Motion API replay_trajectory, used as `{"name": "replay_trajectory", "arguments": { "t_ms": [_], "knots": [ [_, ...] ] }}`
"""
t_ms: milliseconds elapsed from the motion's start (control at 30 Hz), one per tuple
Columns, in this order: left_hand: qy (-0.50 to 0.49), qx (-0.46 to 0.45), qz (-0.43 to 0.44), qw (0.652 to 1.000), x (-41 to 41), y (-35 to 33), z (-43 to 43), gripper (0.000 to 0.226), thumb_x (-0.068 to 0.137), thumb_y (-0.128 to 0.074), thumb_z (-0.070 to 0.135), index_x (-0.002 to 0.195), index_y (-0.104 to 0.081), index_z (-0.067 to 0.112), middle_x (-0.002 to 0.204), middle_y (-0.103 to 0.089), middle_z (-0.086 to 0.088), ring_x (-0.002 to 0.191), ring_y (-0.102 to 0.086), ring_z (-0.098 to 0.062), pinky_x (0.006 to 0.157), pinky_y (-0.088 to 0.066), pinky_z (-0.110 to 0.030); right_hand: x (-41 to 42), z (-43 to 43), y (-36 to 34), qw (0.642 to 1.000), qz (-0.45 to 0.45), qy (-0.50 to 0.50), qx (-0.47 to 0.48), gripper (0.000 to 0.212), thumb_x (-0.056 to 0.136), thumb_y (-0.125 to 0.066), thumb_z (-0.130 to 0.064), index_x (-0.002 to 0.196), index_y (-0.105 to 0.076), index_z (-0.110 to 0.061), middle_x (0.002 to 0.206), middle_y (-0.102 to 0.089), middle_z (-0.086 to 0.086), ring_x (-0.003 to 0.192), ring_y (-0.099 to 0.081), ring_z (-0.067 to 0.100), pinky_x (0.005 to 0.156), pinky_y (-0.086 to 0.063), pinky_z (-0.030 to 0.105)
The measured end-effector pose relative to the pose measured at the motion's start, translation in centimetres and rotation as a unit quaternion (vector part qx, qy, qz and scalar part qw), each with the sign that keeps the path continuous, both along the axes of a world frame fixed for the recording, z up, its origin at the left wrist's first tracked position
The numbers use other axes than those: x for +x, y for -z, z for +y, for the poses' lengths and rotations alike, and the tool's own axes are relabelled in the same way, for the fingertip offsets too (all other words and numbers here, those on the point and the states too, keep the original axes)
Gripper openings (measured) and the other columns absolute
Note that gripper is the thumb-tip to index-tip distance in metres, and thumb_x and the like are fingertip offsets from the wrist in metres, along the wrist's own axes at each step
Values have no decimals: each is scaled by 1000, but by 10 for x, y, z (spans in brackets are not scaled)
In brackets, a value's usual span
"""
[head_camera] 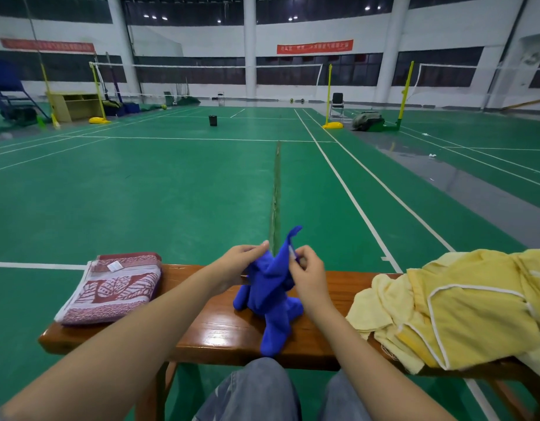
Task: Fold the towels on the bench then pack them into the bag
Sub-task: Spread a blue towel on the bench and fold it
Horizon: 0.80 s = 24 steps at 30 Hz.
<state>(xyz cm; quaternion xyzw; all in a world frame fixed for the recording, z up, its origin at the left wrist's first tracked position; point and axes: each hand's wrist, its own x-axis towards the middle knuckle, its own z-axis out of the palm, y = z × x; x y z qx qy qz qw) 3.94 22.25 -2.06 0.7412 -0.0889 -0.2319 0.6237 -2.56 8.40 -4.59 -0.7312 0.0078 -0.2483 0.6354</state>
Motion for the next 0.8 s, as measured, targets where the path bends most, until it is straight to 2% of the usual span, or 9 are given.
{"name": "replay_trajectory", "arguments": {
  "t_ms": [100,167,233,367,500,567,633,700,800],
  "knots": [
    [33,-13,-6,999,-6,1,0,42,88,-55,52,112,-59,18,96,-65,0,85,-60,-16,76,-51,-31,6,-6,-15,994,36,12,101,24,95,-51,-7,73,-44,-13,60,-46,0,46,-40,-1,47,-32,16],
    [59,-18,-18,998,-10,0,-2,57,78,-71,42,127,-50,21,103,-67,4,91,-64,-13,85,-51,-36,11,-7,-23,991,59,18,117,22,94,-53,-8,74,-46,-13,63,-50,2,54,-45,8,52,-35,22],
    [83,-18,-34,996,-14,-4,-6,75,62,-81,30,129,-46,29,114,-65,5,102,-63,-13,90,-51,-37,13,-7,-32,991,70,27,113,23,92,-55,-9,72,-46,-14,64,-51,4,60,-45,16,56,-35,29],
    [94,-30,-81,992,-18,-9,-16,84,55,-85,14,129,-45,23,118,-63,-1,103,-63,-16,74,-54,-30,13,-9,-51,986,71,10,152,25,91,-56,-8,69,-45,-14,64,-50,4,60,-45,15,57,-36,29],
    [81,-33,-75,993,-17,-14,-12,69,71,-74,-3,125,-45,29,111,-66,-11,90,-65,-22,67,-56,-32,11,-26,-70,986,58,13,156,23,91,-54,-3,72,-46,-14,63,-51,2,55,-44,12,51,-34,23],
    [69,-28,-70,995,-15,-19,-4,64,65,-70,4,118,-47,32,96,-65,-13,73,-63,-21,58,-53,-28,11,-39,-76,991,54,37,117,20,92,-52,-1,76,-49,-13,68,-53,2,58,-46,12,53,-36,22],
    [46,-11,-83,995,-9,-23,5,58,60,-67,12,113,-51,30,88,-63,-14,68,-60,-21,60,-49,-28,12,-52,-78,993,56,50,87,12,94,-51,-5,84,-53,-11,73,-55,2,62,-47,12,55,-38,21],
    [29,4,-99,995,-3,-26,15,49,68,-72,11,110,-55,27,84,-60,-17,68,-59,-22,66,-48,-31,12,-62,-78,994,68,46,70,6,96,-49,-9,93,-55,-8,77,-55,3,65,-47,12,56,-38,20],
    [24,22,-121,992,3,-33,25,25,83,-70,12,104,-60,19,66,-59,-7,52,-56,-11,52,-44,-19,9,-72,-77,994,95,6,58,3,93,-54,-7,92,-56,-8,77,-57,4,65,-51,15,55,-41,22]
  ]
}}
